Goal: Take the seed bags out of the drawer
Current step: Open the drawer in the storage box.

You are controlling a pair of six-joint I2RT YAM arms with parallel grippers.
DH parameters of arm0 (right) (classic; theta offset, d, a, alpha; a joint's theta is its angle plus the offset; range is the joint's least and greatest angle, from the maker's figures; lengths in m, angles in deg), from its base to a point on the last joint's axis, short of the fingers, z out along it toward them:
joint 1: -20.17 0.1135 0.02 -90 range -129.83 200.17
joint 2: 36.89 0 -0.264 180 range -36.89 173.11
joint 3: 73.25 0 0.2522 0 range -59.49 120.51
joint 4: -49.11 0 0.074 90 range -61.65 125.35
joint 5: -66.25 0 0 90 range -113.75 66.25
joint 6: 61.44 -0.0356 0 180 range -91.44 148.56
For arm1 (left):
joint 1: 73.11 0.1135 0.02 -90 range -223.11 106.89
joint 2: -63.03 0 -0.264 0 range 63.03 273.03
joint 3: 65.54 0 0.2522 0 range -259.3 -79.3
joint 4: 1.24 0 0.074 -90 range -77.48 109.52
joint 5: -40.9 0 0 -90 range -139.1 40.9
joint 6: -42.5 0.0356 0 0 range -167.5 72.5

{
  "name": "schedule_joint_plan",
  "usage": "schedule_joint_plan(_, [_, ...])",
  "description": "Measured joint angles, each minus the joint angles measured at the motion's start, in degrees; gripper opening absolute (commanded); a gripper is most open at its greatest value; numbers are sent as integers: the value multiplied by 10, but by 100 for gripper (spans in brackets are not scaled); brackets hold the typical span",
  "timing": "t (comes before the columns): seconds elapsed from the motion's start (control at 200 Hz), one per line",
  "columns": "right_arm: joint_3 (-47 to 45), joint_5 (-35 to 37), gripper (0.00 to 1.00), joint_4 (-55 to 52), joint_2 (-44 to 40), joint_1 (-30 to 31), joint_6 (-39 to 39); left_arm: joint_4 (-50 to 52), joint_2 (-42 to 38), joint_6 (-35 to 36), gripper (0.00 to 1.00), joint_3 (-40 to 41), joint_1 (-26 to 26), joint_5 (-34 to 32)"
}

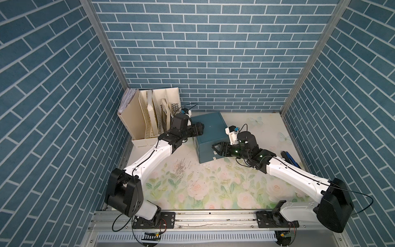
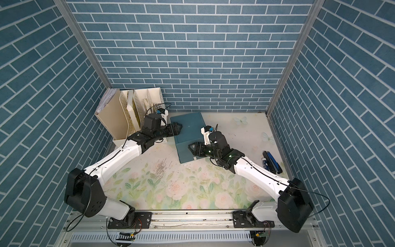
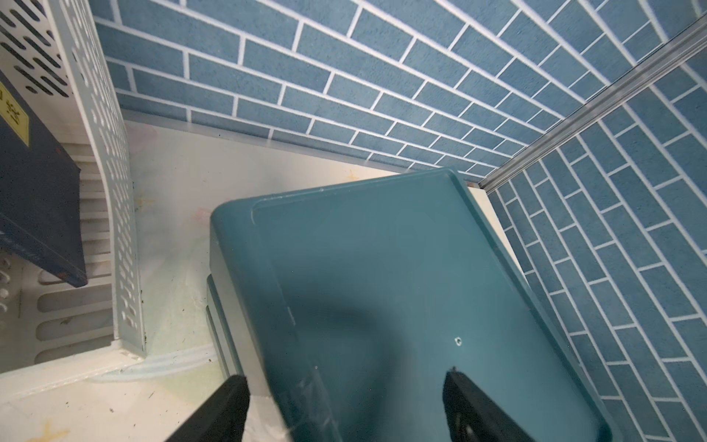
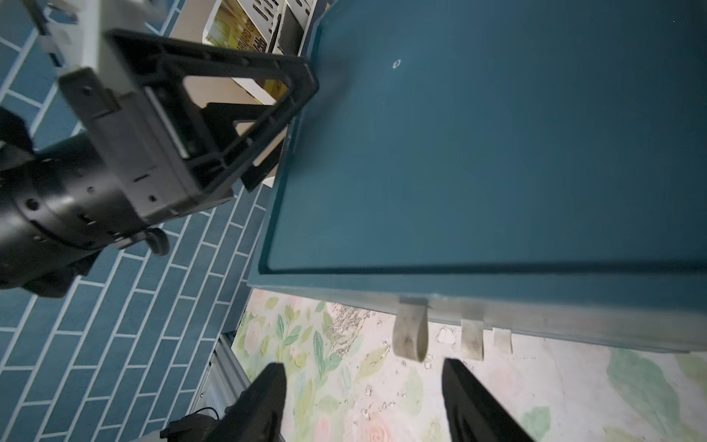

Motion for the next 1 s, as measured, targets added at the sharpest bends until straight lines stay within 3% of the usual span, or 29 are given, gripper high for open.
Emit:
schedule_joint_plan(0.5, [20, -41, 59, 21, 55, -84, -2, 11, -35, -1, 86, 13, -1, 1])
schedule_joint_plan(1.0, [14, -99, 51, 64, 69, -88, -18, 14, -18, -26, 77, 18, -29, 12])
